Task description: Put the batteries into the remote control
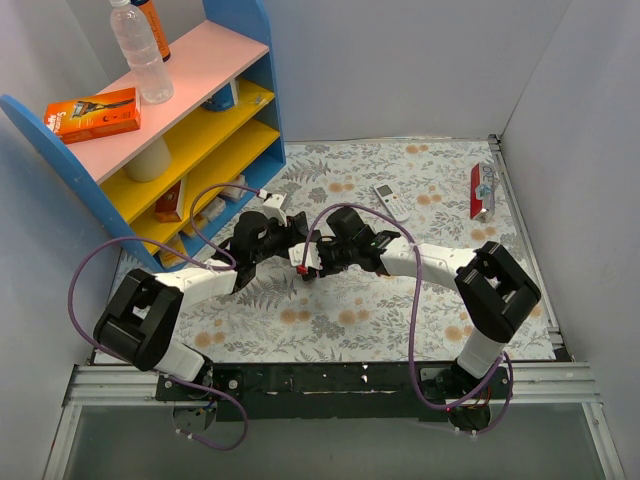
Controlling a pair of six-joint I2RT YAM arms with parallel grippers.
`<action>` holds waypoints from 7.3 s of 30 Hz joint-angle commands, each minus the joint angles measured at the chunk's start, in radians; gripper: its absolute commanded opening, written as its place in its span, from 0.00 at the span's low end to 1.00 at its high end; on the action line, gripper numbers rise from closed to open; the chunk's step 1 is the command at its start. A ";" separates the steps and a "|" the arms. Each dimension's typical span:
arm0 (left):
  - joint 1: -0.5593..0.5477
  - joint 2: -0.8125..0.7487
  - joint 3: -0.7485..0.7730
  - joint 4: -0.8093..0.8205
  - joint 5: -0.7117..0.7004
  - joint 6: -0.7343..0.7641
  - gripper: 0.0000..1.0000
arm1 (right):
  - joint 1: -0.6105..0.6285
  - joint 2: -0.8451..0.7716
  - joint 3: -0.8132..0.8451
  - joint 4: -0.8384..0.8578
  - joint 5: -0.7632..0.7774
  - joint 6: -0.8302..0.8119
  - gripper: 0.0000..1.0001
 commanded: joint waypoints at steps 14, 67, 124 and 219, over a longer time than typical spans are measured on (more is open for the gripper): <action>0.011 0.010 0.003 0.146 -0.159 -0.016 0.00 | 0.008 0.048 -0.070 -0.134 -0.008 0.064 0.39; -0.013 0.094 0.035 0.143 0.039 -0.056 0.00 | -0.046 -0.066 -0.185 0.348 -0.023 0.134 0.79; -0.016 0.141 0.086 0.080 0.050 -0.059 0.00 | -0.051 -0.017 -0.205 0.337 0.003 0.130 0.74; -0.016 0.166 0.122 0.017 0.007 -0.063 0.00 | -0.078 0.016 -0.167 0.100 -0.117 0.123 0.42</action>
